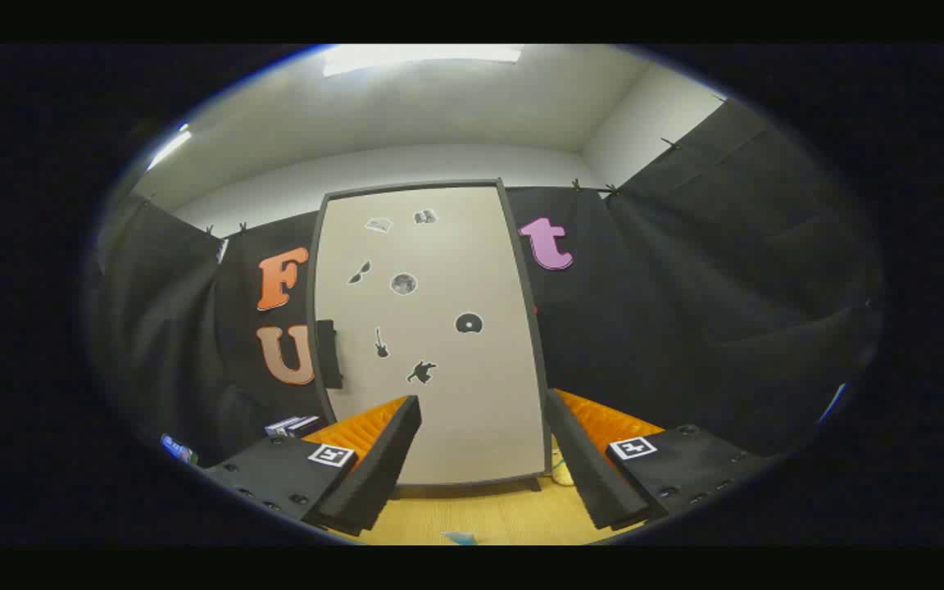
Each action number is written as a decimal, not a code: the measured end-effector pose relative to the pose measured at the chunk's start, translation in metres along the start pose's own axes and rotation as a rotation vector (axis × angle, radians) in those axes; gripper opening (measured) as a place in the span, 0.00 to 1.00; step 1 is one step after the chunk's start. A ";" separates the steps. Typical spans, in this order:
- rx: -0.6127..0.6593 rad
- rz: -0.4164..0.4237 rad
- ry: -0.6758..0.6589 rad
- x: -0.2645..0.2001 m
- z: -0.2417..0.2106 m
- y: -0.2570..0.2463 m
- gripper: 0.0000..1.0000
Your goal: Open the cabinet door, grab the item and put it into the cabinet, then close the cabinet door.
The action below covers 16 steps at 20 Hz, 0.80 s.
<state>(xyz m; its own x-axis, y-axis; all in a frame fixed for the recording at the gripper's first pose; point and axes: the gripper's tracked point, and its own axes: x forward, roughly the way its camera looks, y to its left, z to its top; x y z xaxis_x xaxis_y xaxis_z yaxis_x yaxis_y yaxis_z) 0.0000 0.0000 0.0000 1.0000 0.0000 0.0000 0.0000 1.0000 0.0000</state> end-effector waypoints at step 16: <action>0.005 0.022 -0.001 0.000 -0.001 0.010 0.97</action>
<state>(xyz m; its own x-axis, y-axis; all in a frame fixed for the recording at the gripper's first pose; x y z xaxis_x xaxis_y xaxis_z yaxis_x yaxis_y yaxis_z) -0.0003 0.0101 -0.0009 0.9998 0.0218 0.0009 -0.0218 0.9998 0.0045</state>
